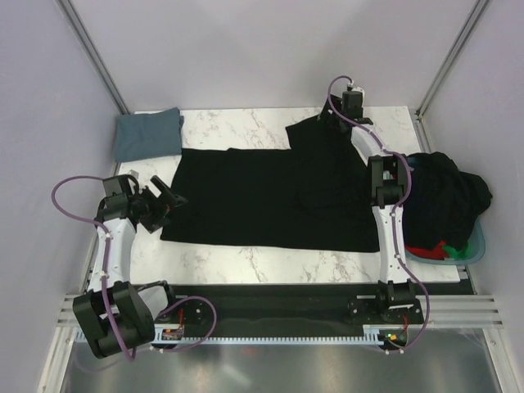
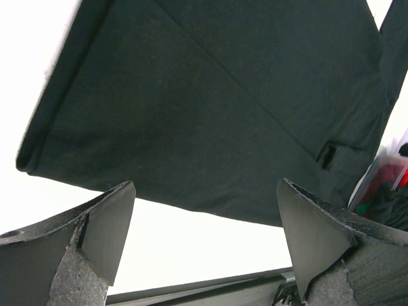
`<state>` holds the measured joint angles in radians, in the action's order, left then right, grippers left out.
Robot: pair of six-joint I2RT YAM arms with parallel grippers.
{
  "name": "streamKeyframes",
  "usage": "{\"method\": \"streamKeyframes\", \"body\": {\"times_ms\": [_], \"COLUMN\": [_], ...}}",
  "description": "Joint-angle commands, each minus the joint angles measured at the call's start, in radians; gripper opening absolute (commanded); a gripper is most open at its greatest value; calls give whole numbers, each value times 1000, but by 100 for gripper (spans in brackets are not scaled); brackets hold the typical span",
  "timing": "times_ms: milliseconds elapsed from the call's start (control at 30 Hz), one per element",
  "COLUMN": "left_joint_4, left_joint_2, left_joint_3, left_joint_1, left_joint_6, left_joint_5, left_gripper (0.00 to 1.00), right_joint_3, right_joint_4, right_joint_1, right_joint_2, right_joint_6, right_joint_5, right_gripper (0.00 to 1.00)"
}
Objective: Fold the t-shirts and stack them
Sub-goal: Fold the tshirt
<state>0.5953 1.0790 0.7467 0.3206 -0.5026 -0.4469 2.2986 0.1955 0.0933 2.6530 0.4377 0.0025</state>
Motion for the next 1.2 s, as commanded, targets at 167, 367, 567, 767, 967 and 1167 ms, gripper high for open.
{"method": "streamKeyframes", "body": {"times_ms": [167, 367, 567, 767, 967, 1167], "left_joint_4": [-25, -25, -25, -23, -17, -19], "left_joint_2": [1, 2, 7, 4, 4, 4], "left_joint_3": [16, 14, 16, 19, 20, 22], "left_joint_1": [-34, -35, -35, -35, -35, -35], "left_joint_6": [47, 50, 52, 55, 58, 56], "left_joint_5": [-18, -29, -33, -36, -32, -19], "left_gripper": [100, 100, 100, 100, 100, 100], "right_joint_3": [159, 238, 210, 176, 174, 54], "right_joint_4": [-123, -116, -74, -74, -76, -106], "right_joint_1": [8, 11, 14, 14, 11, 11], "right_joint_2": [154, 202, 193, 173, 148, -6], "right_joint_6": [-16, -13, -10, -24, -33, -62], "right_joint_5": [-103, -151, -232, -222, -185, -193], "right_gripper": [98, 85, 59, 34, 0, 0]}}
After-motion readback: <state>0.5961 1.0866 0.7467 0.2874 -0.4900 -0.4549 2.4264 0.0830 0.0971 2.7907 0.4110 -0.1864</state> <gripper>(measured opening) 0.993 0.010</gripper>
